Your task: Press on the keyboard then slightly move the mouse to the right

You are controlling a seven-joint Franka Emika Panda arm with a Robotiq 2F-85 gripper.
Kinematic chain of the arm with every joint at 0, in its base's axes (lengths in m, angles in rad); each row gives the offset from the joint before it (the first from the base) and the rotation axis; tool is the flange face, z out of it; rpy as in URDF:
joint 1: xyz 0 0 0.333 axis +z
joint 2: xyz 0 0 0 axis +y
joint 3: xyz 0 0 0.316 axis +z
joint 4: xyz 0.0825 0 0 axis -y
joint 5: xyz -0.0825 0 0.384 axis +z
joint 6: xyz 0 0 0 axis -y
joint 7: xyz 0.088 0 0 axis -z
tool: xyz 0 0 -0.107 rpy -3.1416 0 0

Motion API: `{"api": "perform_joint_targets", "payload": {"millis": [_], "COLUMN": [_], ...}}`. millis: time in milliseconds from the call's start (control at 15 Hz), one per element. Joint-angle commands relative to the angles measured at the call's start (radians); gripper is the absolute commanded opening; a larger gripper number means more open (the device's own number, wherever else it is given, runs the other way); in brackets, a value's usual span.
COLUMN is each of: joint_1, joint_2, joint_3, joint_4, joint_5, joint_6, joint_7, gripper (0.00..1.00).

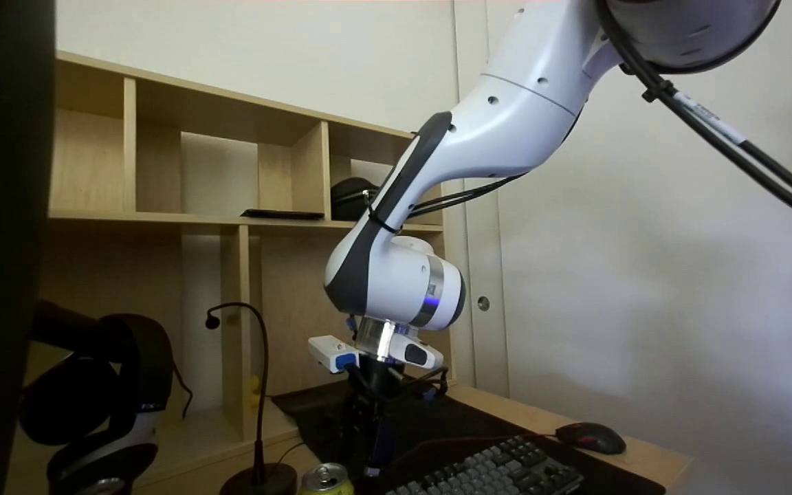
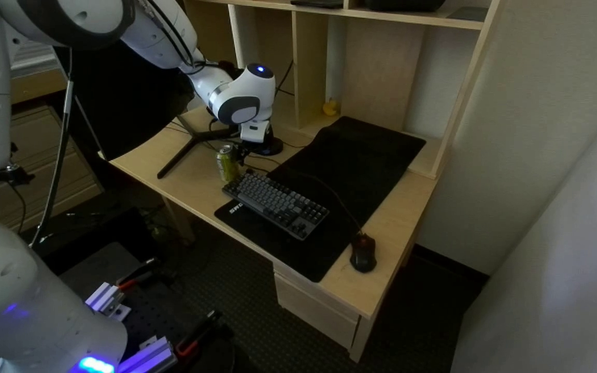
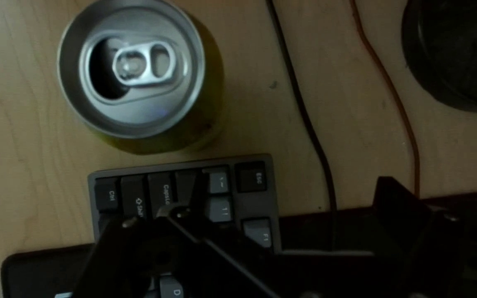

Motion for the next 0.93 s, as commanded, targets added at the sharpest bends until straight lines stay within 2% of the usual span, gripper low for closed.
{"api": "perform_joint_targets", "payload": {"millis": [0,400,467,867], "joint_1": [0.007,0.005,-0.008,-0.02], "joint_2": [0.062,0.136,0.102,0.103], "joint_3": [-0.01,-0.009,0.005,0.017], "joint_4": [0.063,0.142,0.109,0.108], "joint_5": [-0.022,-0.018,-0.014,0.005], "joint_6": [0.02,0.057,0.03,0.04], "joint_7": [0.053,0.094,0.076,0.067], "gripper": [1.0,1.0,1.0,1.0]}}
